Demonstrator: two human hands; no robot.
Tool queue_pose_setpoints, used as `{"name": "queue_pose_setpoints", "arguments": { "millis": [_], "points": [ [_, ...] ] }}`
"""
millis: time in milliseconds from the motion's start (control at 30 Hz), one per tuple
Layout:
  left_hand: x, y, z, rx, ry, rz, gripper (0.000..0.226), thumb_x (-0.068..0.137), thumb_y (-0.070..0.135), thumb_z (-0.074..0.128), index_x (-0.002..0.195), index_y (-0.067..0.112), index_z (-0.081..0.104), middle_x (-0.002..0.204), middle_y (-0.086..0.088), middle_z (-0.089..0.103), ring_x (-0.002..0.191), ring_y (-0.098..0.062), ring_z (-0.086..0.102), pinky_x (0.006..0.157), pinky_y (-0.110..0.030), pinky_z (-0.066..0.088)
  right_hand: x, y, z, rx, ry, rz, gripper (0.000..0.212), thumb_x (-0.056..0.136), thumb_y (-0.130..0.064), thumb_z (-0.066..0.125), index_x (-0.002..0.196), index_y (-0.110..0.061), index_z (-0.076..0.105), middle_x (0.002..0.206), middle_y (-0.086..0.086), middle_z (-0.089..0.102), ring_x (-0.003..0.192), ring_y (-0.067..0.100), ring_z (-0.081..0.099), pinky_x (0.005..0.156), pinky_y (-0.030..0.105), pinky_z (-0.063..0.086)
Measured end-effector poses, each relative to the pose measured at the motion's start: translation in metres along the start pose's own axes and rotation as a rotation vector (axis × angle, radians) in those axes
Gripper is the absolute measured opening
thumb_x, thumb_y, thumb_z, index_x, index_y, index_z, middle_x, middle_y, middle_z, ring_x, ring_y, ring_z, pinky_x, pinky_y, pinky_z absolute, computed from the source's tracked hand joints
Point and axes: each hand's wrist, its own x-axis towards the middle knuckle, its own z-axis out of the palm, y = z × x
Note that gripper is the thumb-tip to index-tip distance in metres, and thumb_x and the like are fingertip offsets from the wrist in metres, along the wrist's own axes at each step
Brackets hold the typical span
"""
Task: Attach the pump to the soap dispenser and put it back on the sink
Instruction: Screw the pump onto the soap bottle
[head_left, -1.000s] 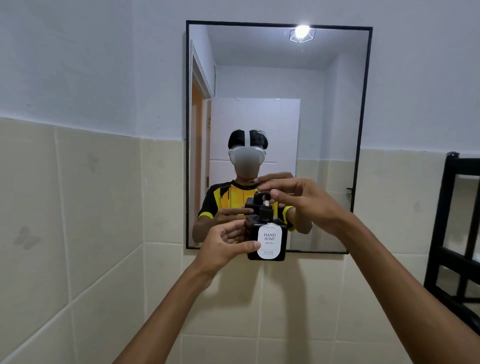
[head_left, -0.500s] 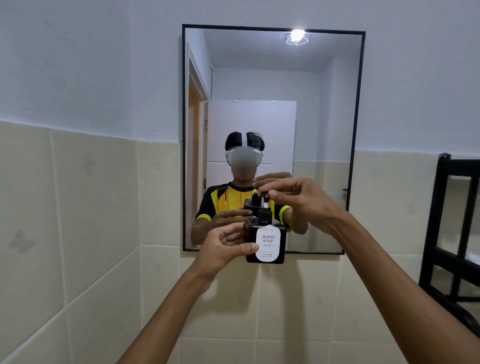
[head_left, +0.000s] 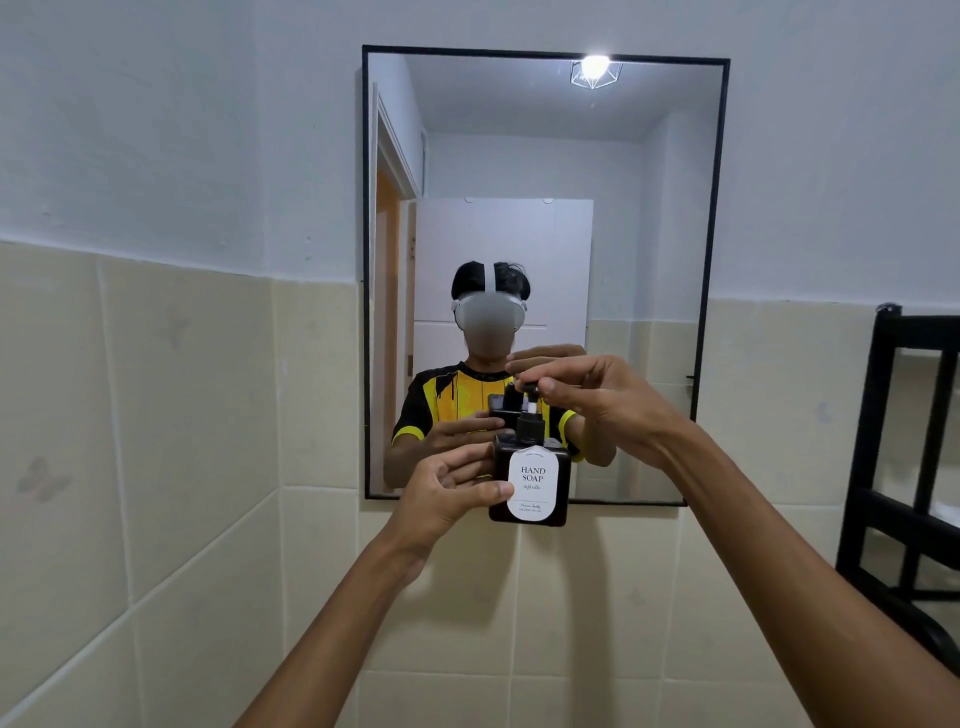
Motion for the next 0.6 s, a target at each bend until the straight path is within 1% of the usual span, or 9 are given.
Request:
{"name": "queue_pose_setpoints", "arguments": {
  "millis": [133,233,300,367,467,533,567,600],
  "points": [
    [-0.001,-0.001,0.003,0.001,-0.001,-0.017,0.07,0.053,0.032,0.085,0.12,0.02,0.068,0.11,0.0,0.08,0.106,-0.009,0.074,0.077,-0.018,0.058,0.0,0.002,-0.002,-0.02,-0.001,-0.015,0.024,0.095,-0.01,0.066,0.113,0.003,0.074,0.134,0.013,0.066,0.131,0.024,0.058,0.112,0.053,0.044],
    [0.0,-0.003,0.005,0.004,0.011,-0.025,0.074,0.053,0.033,0.086,0.123,0.017,0.067,0.114,-0.002,0.079,0.11,-0.011,0.073,0.078,-0.018,0.057,-0.002,0.002,-0.002,-0.008,0.007,-0.011,0.025,0.095,-0.009,0.065,0.115,0.004,0.073,0.134,0.013,0.066,0.13,0.023,0.059,0.109,0.045,0.048],
    [0.0,-0.004,0.006,0.003,0.019,-0.025,0.073,0.053,0.033,0.086,0.123,0.018,0.068,0.115,-0.001,0.079,0.111,-0.01,0.072,0.078,-0.018,0.057,-0.005,-0.001,0.001,-0.003,0.011,-0.005,0.026,0.097,-0.01,0.063,0.119,0.001,0.071,0.134,0.01,0.066,0.126,0.022,0.063,0.101,0.036,0.053],
    [0.0,-0.005,0.006,-0.003,0.032,-0.019,0.071,0.053,0.034,0.085,0.121,0.021,0.069,0.116,0.0,0.078,0.111,-0.008,0.072,0.078,-0.018,0.057,-0.012,-0.003,0.003,-0.026,0.046,0.001,0.028,0.099,-0.014,0.061,0.123,-0.006,0.07,0.134,0.005,0.068,0.12,0.018,0.067,0.093,0.028,0.055],
    [0.001,-0.008,0.005,-0.01,0.052,-0.016,0.077,0.055,0.033,0.086,0.128,0.015,0.067,0.12,-0.003,0.076,0.117,-0.013,0.069,0.086,-0.022,0.055,-0.029,0.0,0.005,-0.073,0.117,0.025,0.029,0.099,-0.024,0.059,0.124,-0.016,0.071,0.131,-0.001,0.068,0.11,0.01,0.071,0.084,0.023,0.055],
    [-0.001,-0.009,0.003,-0.008,0.059,-0.017,0.079,0.056,0.032,0.087,0.129,0.012,0.066,0.121,-0.005,0.076,0.118,-0.015,0.069,0.087,-0.023,0.055,-0.045,0.009,0.007,-0.061,0.102,0.063,0.032,0.096,-0.029,0.061,0.125,-0.017,0.071,0.127,-0.002,0.068,0.098,0.001,0.07,0.073,0.015,0.054],
    [-0.002,-0.01,0.003,-0.006,0.064,-0.013,0.08,0.055,0.032,0.087,0.129,0.012,0.066,0.121,-0.005,0.076,0.117,-0.015,0.07,0.087,-0.022,0.055,-0.053,0.014,0.009,-0.046,0.082,0.091,0.035,0.093,-0.03,0.064,0.125,-0.016,0.07,0.126,-0.002,0.067,0.095,-0.001,0.069,0.069,0.013,0.053],
    [-0.003,-0.011,0.003,-0.007,0.07,-0.009,0.08,0.054,0.033,0.086,0.129,0.012,0.066,0.121,-0.005,0.076,0.117,-0.014,0.07,0.087,-0.021,0.055,-0.06,0.02,0.011,-0.045,0.065,0.116,0.038,0.091,-0.031,0.067,0.127,-0.016,0.069,0.128,-0.003,0.066,0.099,0.0,0.069,0.07,0.013,0.054]
  ]
}}
